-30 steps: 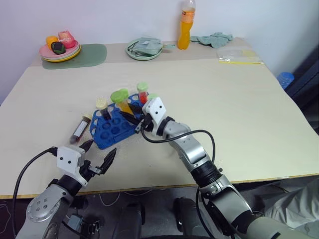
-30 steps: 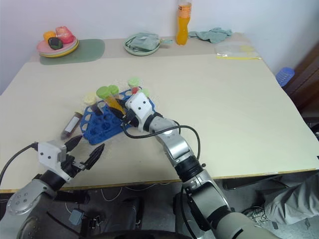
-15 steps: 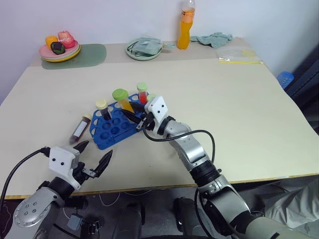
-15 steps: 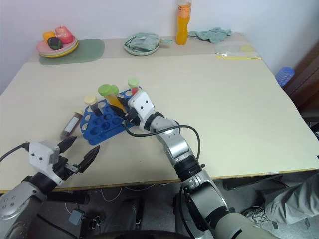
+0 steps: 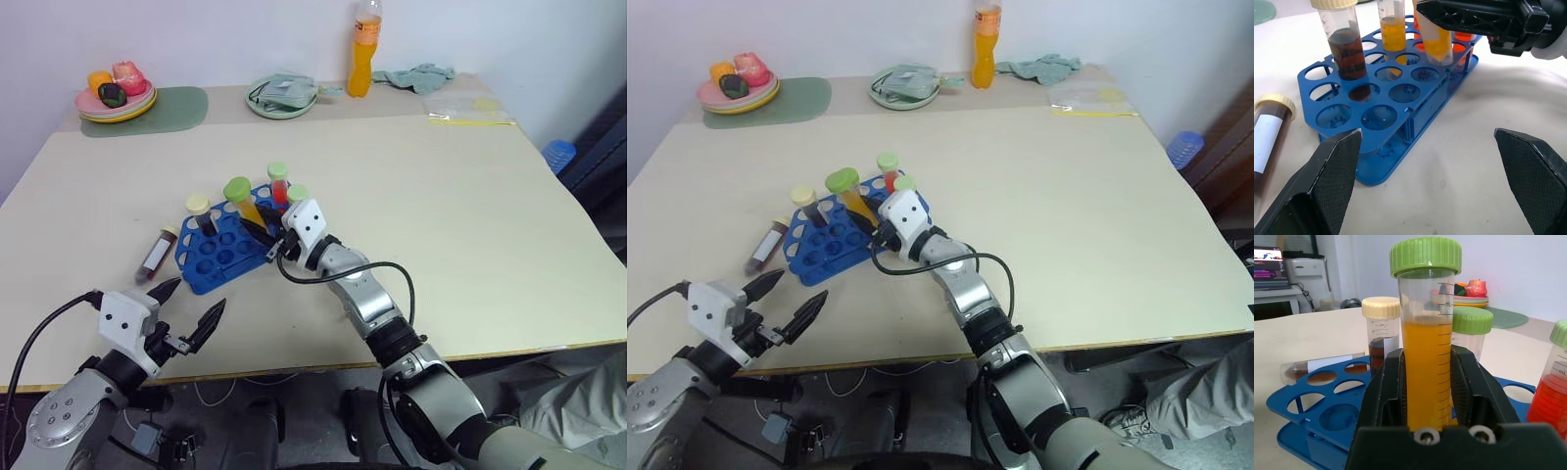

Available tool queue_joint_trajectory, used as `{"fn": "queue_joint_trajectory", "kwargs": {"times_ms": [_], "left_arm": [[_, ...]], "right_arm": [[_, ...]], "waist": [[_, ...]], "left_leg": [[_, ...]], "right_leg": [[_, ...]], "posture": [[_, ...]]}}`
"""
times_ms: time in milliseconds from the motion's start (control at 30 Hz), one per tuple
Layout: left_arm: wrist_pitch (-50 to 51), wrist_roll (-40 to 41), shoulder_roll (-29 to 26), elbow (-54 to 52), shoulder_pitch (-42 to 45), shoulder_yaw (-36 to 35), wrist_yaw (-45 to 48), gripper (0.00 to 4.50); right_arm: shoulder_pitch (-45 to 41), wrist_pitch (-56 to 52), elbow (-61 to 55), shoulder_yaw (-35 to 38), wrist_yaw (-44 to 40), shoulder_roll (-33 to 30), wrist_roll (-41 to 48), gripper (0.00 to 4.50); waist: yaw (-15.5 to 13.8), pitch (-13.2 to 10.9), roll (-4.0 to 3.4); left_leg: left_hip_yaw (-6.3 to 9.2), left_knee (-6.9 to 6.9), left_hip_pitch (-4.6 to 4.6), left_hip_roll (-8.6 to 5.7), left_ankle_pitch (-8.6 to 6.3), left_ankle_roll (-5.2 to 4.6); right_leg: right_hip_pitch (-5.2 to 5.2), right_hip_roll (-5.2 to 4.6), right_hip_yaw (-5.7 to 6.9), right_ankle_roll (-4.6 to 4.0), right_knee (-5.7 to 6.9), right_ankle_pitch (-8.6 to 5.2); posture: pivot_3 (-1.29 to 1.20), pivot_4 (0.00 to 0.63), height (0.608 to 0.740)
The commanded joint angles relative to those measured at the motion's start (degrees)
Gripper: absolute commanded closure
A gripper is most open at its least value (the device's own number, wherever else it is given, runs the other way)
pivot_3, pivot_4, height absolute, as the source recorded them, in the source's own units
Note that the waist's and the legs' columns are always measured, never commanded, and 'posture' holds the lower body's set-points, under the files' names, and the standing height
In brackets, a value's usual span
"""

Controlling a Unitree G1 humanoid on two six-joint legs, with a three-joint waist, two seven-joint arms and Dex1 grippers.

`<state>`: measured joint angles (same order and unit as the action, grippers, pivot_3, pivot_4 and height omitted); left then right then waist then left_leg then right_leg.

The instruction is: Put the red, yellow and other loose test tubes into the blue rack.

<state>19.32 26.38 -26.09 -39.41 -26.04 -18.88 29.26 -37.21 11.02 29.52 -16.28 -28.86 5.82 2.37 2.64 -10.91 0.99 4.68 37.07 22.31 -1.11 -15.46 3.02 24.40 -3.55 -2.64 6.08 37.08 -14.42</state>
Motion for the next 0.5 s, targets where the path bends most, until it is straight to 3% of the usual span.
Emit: {"fn": "queue_joint_trajectory", "kwargs": {"times_ms": [33,167,400,433,500], "left_arm": [[-1.4,-0.7,0.4,-0.6,0.3,0.4,-0.3,0.00],[-1.5,-1.0,0.7,-0.4,0.6,0.6,-0.4,0.00],[-2.0,-1.7,1.4,1.2,1.0,-0.4,-1.1,0.00],[-1.0,-1.1,1.5,1.3,1.5,-1.3,-2.0,0.00],[1.2,0.6,1.3,1.3,2.3,-3.1,-3.3,0.00]], "right_arm": [[-1.4,2.6,1.6,1.1,2.0,1.1,-0.9,3.75],[-1.0,3.5,3.0,1.4,0.8,1.0,-0.1,3.75],[0.0,4.6,-1.4,1.7,-1.6,0.7,0.9,0.34],[0.1,4.3,-3.6,1.5,-2.0,0.6,0.9,0.05],[0.3,3.8,-6.9,1.1,-2.8,0.2,0.9,0.05]], "waist": [[0.0,0.0,0.00],[0.0,0.0,0.00],[0.0,0.0,0.00],[0.0,0.0,-0.02],[-0.1,0.0,-0.01]], "left_leg": [[0.00,0.00,0.00,0.00,0.00,0.00],[0.00,0.00,-0.02,0.00,0.01,0.01],[0.01,0.00,-0.02,0.00,0.01,0.01],[0.01,0.00,-0.02,0.00,0.01,0.01],[0.02,-0.01,-0.02,0.00,0.01,0.01]], "right_leg": [[0.00,0.00,0.00,0.00,0.01,0.00],[-0.01,0.00,0.00,-0.01,0.02,0.01],[-0.02,0.00,0.00,-0.01,0.00,0.01],[-0.02,0.00,0.00,-0.01,0.00,0.01],[-0.02,0.00,0.00,-0.01,0.01,0.01]], "posture": [[0.00,0.150,0.740],[0.00,0.150,0.740],[0.00,0.150,0.740],[0.00,0.150,0.740],[0.00,0.150,0.740]]}}
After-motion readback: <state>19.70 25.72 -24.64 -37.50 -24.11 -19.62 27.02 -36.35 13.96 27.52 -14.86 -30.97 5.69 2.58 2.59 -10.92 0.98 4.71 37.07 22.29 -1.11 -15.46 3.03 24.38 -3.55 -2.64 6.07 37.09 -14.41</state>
